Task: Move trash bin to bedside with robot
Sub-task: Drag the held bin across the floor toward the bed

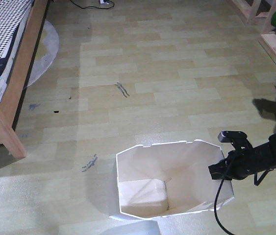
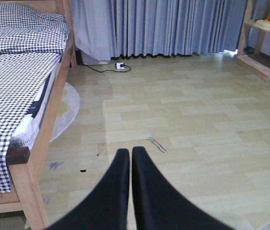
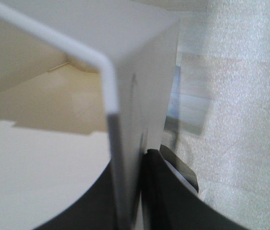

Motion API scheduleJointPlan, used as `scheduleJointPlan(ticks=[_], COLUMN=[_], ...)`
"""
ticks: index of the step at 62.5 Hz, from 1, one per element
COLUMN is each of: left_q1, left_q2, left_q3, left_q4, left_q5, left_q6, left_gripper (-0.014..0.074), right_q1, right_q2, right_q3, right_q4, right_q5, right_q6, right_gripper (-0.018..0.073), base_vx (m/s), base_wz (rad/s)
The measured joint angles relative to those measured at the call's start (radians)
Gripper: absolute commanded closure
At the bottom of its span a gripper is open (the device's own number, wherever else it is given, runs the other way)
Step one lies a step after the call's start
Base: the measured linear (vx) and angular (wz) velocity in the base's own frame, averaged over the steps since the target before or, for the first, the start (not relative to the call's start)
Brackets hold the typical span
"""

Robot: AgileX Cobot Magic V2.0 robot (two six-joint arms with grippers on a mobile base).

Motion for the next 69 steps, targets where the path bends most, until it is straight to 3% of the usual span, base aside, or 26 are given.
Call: scheduleJointPlan(ticks=[69], left_q1=[0.000], left_q2=[0.000], left_q3=[0.000], left_q4=[0.000], left_q5=[0.000], left_q6=[0.000], left_gripper=[0.0603], right_q1=[0.000], right_q2=[0.000], right_q3=[0.000], right_q4=[0.000], right_q5=[0.000], right_q6=[0.000], right_gripper=[0.0564], base_vx=[0.21], base_wz=[0.11])
